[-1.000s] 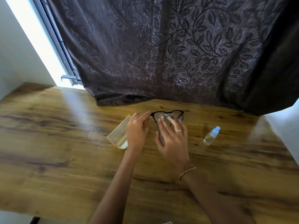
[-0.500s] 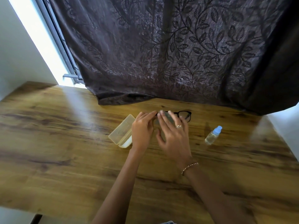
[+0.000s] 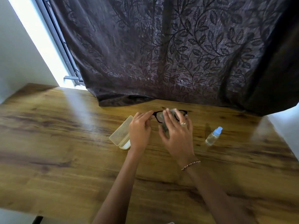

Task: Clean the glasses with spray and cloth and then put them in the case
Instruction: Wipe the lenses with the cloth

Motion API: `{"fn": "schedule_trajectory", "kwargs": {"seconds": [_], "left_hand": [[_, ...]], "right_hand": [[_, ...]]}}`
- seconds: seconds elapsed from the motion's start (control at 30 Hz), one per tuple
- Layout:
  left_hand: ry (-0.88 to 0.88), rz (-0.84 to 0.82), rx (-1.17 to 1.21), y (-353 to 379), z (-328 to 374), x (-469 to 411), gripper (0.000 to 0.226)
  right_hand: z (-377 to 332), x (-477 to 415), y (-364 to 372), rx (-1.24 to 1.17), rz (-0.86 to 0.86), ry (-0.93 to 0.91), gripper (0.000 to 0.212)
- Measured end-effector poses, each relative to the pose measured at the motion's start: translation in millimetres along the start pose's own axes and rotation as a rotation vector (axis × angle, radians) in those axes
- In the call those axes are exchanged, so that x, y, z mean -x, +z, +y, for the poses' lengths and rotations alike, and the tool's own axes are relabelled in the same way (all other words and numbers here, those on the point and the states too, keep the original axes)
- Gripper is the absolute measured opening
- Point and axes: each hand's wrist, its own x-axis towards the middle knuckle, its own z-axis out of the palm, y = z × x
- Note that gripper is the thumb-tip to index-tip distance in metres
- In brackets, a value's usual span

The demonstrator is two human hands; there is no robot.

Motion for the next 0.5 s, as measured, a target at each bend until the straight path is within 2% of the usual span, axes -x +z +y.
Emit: {"fn": "schedule_trajectory", "kwargs": {"seconds": [0.13,0.23,0.33,0.4,0.5], "left_hand": [[0.008,0.001,0.006,-1,0,-1,0.032],[0.039,-0.032,0.009,3,4,2,0.032],[0.031,-0.022,0.02,3,6,2,0.031],[-0.01,-0.002,0.031,0,3,0,0.031],[-0.039,0.023,0.022,-3,-2,-2,0.032]], "right_hand": [[-1,11,3,-0.011,0.095,-0.044,0.038],[-4,10,2,-0.046,0.035,-0.109,0.043],[1,1,1,-0.016,-0.013,-0.04,0.049],[5,2,0,-0.027,0.021,0.008,0.046],[2,11,0,-0.074,0.081,-0.034,0.039]]}}
